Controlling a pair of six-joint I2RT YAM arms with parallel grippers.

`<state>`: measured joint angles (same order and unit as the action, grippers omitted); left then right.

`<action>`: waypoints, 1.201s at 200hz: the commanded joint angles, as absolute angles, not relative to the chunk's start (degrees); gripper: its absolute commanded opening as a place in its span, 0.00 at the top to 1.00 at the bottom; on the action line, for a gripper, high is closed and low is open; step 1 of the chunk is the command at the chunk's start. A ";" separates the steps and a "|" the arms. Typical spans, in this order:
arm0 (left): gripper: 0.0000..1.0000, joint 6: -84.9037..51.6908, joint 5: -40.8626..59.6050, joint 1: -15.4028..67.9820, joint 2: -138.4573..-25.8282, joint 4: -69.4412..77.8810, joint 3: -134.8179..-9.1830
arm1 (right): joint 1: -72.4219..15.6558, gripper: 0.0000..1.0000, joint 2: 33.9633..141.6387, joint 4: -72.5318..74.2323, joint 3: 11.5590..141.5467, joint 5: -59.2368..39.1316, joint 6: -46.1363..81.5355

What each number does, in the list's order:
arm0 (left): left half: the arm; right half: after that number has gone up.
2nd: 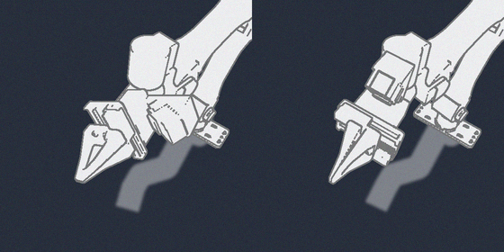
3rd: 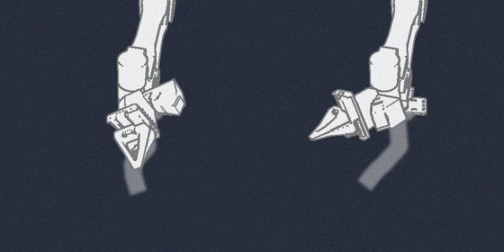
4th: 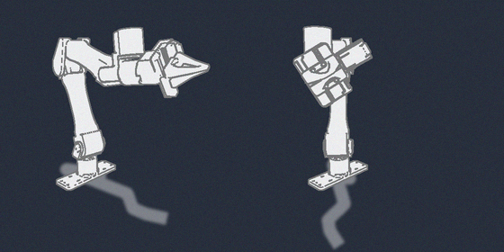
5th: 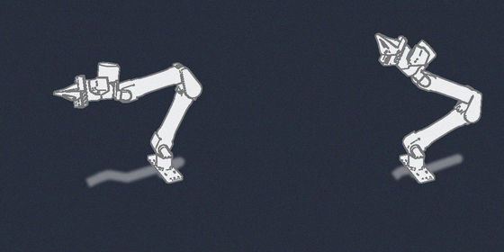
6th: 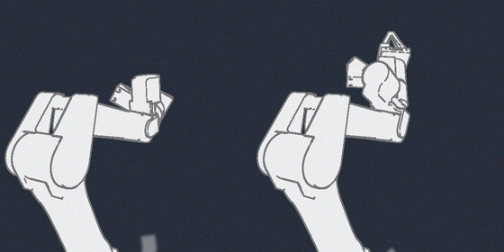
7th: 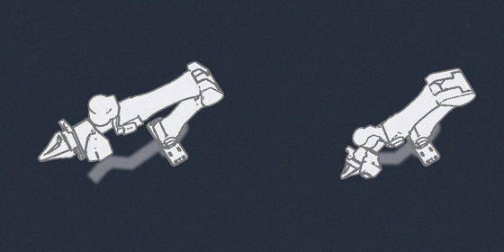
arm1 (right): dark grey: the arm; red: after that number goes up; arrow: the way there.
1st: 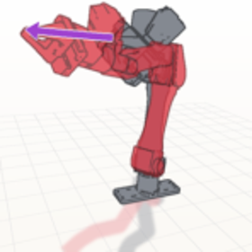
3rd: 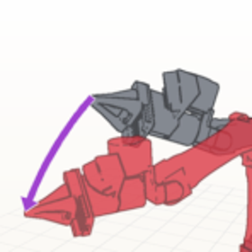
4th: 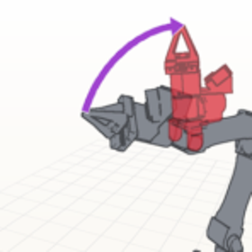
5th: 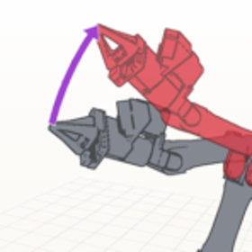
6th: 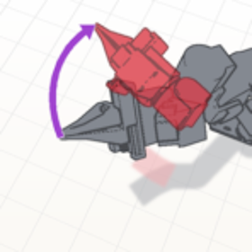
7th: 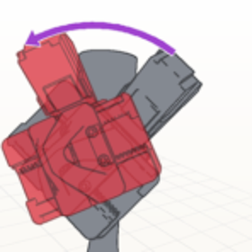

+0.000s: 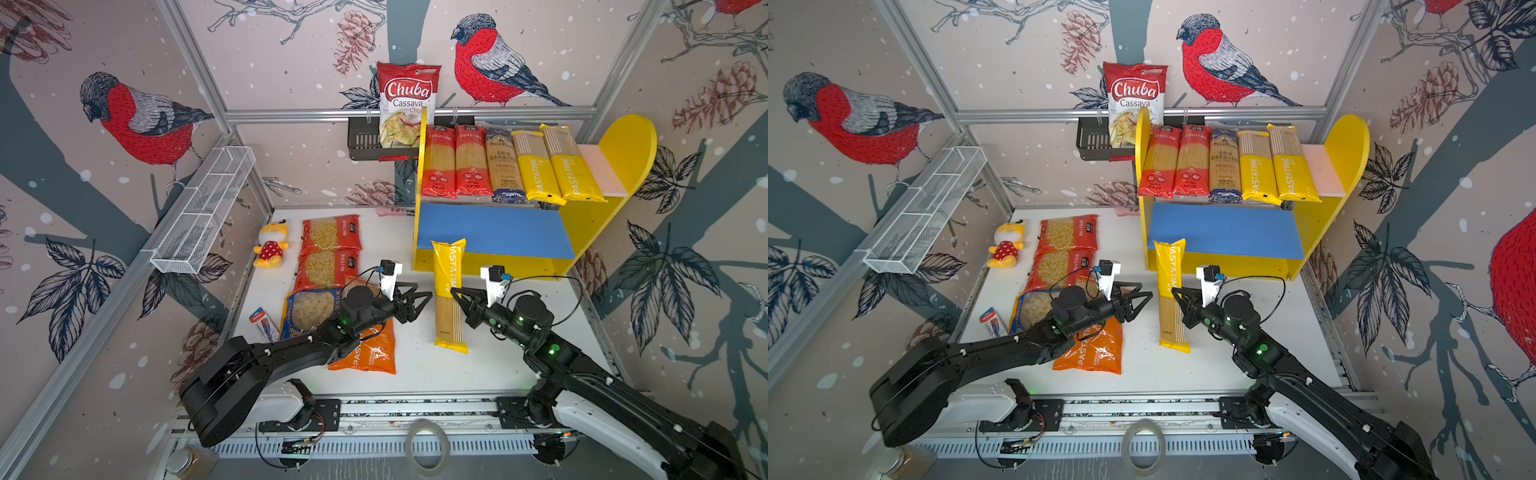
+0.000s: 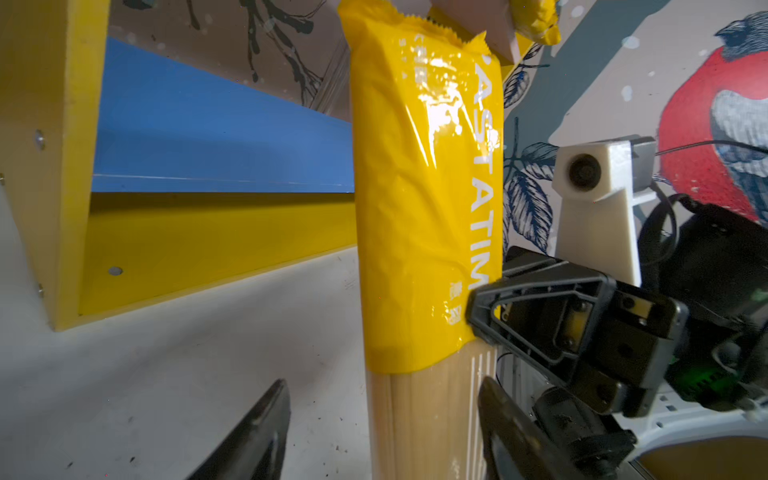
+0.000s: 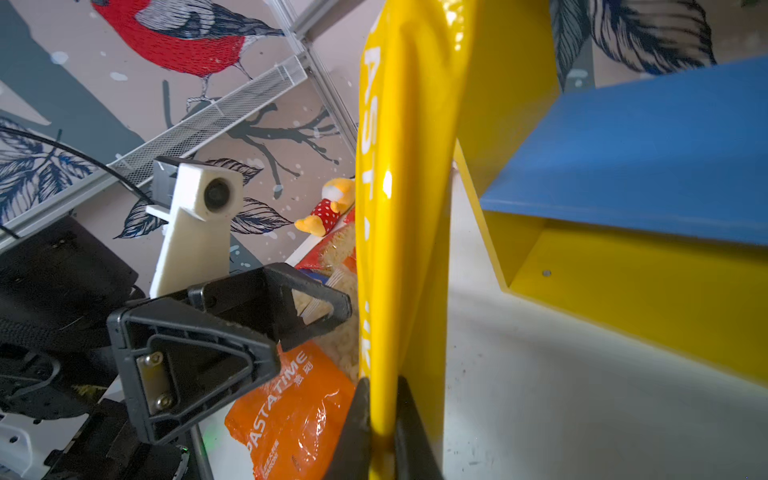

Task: Place and organize the pasta boxes and bags onto the shelf
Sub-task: 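Lift the pack upright with the right gripper while the left gripper grasps its top, then raise and tilt the pack toward the shelf with the left gripper while the right releases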

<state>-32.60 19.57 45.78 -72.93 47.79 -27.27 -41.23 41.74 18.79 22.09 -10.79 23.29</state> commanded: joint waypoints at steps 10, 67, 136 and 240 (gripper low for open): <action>0.30 -31.46 27.20 45.44 -72.16 51.89 -27.33 | -41.46 1.00 42.24 33.99 24.55 -17.45 18.41; 0.33 -32.45 32.42 45.52 -72.16 52.50 -28.81 | -41.46 1.00 43.37 35.86 29.10 -26.12 16.35; 0.50 -33.75 39.25 45.53 -71.34 56.25 -29.78 | -41.51 1.00 46.38 34.82 32.66 -34.37 14.09; 0.88 -32.07 39.02 45.53 -70.78 56.63 -31.43 | -41.48 0.72 46.26 35.17 30.22 -27.36 15.84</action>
<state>-33.23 39.03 45.58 -71.59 53.10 -30.50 -41.32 47.00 30.44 31.16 -28.42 15.00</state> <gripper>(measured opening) 0.257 0.239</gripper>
